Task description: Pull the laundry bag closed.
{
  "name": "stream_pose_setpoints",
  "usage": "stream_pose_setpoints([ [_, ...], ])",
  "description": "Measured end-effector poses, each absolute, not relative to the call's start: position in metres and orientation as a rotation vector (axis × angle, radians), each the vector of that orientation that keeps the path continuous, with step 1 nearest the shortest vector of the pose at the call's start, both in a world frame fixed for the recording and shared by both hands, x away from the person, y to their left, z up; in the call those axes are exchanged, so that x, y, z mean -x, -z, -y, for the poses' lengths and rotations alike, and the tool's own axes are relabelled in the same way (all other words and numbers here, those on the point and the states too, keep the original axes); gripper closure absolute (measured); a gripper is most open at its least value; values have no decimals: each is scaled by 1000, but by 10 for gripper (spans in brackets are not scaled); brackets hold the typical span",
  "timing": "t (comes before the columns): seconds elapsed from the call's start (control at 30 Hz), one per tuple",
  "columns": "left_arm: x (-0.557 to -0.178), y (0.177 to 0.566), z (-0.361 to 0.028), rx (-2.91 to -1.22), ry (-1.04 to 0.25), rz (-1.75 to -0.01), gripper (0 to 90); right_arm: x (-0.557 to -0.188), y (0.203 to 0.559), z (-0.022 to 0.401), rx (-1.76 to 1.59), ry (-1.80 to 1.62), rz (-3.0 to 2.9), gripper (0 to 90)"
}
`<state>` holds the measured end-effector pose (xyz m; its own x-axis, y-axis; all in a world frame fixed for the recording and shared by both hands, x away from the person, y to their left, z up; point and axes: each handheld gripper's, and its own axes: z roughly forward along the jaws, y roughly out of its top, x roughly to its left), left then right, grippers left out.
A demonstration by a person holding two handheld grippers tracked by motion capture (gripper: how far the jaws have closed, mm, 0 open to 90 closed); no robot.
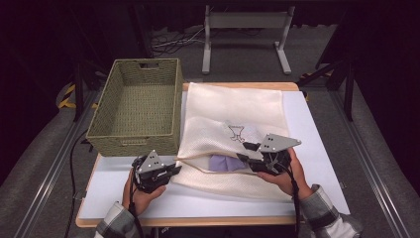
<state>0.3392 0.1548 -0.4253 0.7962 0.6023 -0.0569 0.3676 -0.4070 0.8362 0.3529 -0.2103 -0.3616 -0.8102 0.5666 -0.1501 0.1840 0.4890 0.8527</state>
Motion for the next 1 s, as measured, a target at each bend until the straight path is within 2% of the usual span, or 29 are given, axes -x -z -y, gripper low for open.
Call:
stream_pose_setpoints([
  [0.1, -338, 425, -154, -2046, -324, -709, 843, -352, 361, 203, -595, -1251, -2339, 665],
  [0.27, -339, 424, -153, -2045, -326, -708, 843, -353, 359, 190, -554, -1273, -2349, 695],
  [0.6, -339, 430, -149, -2078, -317, -705, 844, -359, 361, 157, -530, -1267, -2415, 714],
  [1.0, -338, 433, -147, -2098, -334, -663, 845, -368, 360, 95, -423, -1325, -2499, 713],
])
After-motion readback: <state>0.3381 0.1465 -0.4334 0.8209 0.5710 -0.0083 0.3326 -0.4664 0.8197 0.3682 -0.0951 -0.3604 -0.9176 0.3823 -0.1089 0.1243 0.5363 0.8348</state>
